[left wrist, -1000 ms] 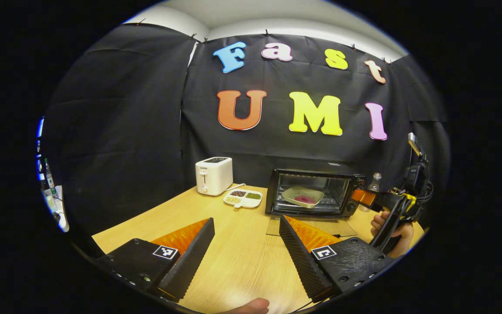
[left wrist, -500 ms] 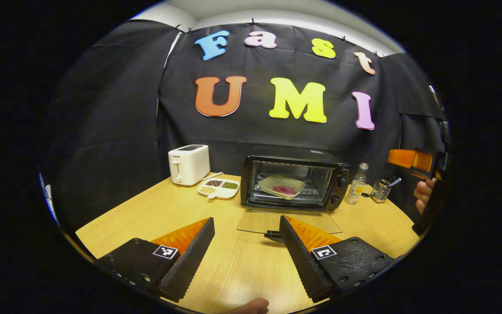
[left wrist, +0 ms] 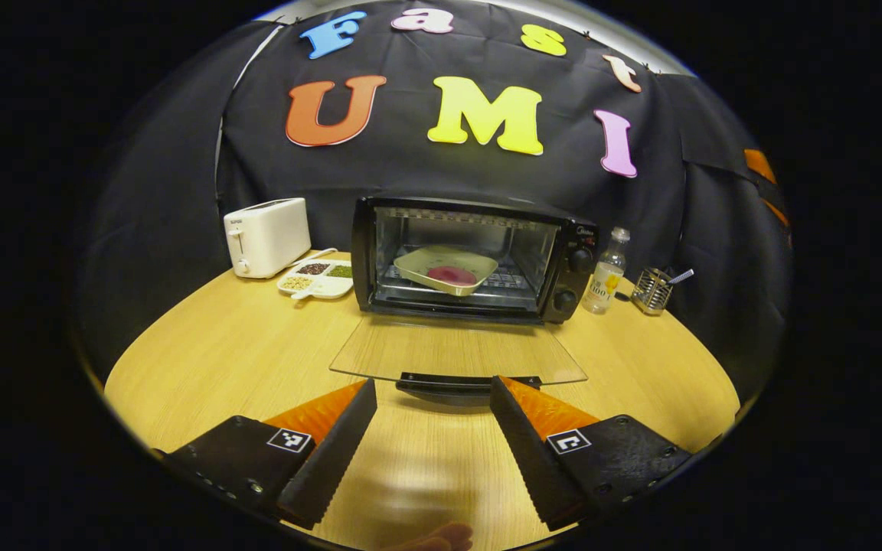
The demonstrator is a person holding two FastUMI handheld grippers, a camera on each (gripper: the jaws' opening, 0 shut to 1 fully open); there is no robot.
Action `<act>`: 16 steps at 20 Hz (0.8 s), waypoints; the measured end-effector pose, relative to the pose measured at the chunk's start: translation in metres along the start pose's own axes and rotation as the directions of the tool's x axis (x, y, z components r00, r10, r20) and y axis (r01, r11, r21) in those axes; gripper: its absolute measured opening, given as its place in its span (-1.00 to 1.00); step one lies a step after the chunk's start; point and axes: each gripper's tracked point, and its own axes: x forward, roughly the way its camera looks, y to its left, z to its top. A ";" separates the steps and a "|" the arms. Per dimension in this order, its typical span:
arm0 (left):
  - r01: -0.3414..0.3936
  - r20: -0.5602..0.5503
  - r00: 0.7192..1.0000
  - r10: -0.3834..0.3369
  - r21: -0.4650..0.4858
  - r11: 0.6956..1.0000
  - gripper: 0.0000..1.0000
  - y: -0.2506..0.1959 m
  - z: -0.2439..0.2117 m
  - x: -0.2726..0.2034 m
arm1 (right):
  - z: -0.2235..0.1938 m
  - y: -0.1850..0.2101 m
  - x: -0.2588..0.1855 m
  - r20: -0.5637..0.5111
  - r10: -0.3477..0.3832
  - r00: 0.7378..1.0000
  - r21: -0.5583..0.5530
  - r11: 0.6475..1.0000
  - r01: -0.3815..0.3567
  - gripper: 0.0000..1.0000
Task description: Open the electric oven with the left hand, put the food in, and close the electric oven.
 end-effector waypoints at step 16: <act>0.016 -0.174 0.985 -0.002 0.081 0.997 0.92 -0.019 -0.034 0.050 | 0.003 -0.023 0.004 -0.009 -0.027 1.000 -0.035 0.999 0.026 0.90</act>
